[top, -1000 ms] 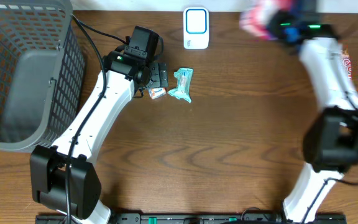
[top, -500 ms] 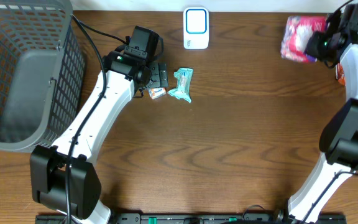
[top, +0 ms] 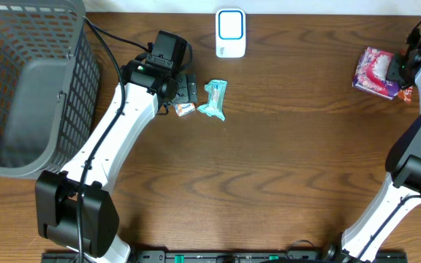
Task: Scan the item barcode
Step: 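Carry the purple pack right and release it near the chocolate bar, then reach the right gripper to the green wipes pack and grasp it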
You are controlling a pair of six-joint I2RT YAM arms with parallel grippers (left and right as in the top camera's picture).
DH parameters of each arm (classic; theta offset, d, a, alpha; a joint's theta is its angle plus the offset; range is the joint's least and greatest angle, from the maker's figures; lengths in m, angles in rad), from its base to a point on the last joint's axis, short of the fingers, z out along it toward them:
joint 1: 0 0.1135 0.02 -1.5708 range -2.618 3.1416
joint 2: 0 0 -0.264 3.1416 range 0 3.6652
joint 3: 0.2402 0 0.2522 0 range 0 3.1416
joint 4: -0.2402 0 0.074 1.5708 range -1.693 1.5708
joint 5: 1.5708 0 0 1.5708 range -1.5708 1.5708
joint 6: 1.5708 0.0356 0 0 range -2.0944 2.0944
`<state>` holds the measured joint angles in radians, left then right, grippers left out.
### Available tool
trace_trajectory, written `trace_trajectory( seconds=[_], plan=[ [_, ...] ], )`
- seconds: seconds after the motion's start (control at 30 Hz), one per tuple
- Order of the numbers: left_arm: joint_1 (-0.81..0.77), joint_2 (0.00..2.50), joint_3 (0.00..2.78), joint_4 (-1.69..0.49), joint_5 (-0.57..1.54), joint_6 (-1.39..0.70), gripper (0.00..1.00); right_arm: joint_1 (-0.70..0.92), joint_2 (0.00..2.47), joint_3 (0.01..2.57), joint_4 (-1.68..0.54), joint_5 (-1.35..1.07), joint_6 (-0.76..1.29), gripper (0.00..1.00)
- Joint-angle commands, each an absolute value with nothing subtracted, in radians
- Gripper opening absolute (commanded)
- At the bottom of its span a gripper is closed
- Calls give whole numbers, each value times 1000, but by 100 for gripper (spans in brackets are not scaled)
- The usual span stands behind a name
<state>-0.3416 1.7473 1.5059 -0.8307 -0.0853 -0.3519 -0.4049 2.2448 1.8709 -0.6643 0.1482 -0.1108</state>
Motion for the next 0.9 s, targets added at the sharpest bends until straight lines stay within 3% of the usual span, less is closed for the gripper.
trace_trajectory(
  seconds=[0.0, 0.13, 0.37, 0.4, 0.43, 0.47, 0.53, 0.57, 0.63, 0.7, 0.87],
  plan=[
    [-338, 1754, 1522, -833, -98, -357, 98, -383, 2225, 1905, -686, 197, -99, 67],
    [-338, 1754, 1522, -833, -98, -357, 98, -342, 2163, 1948, -756, 19, -45, 67],
    [-338, 1754, 1522, -833, -98, -357, 98, -202, 2101, 1967, -834, -643, 101, 65],
    [-338, 1754, 1522, -833, -98, -357, 98, -174, 2106, 1964, -845, -696, 111, 67],
    [-338, 1754, 1522, -833, -98, -357, 98, -142, 2111, 1959, -858, -724, 112, 76],
    [-338, 1754, 1522, -833, -98, -357, 98, -110, 2117, 1955, -869, -728, 112, 80],
    [-338, 1754, 1522, -833, -98, -357, 98, -35, 2130, 1934, -872, -712, 111, 52],
    [-338, 1754, 1522, -833, -98, -357, 98, 1, 2136, 1920, -866, -695, 111, 47],
    [-338, 1754, 1522, -833, -98, -357, 98, 75, 2148, 1895, -854, -656, 112, 47],
    [-338, 1754, 1522, -833, -98, -357, 98, 141, 2161, 1876, -838, -617, 143, 53],
    [-338, 1754, 1522, -833, -98, -357, 98, 293, 2192, 1840, -768, -459, 297, 54]
  ],
)
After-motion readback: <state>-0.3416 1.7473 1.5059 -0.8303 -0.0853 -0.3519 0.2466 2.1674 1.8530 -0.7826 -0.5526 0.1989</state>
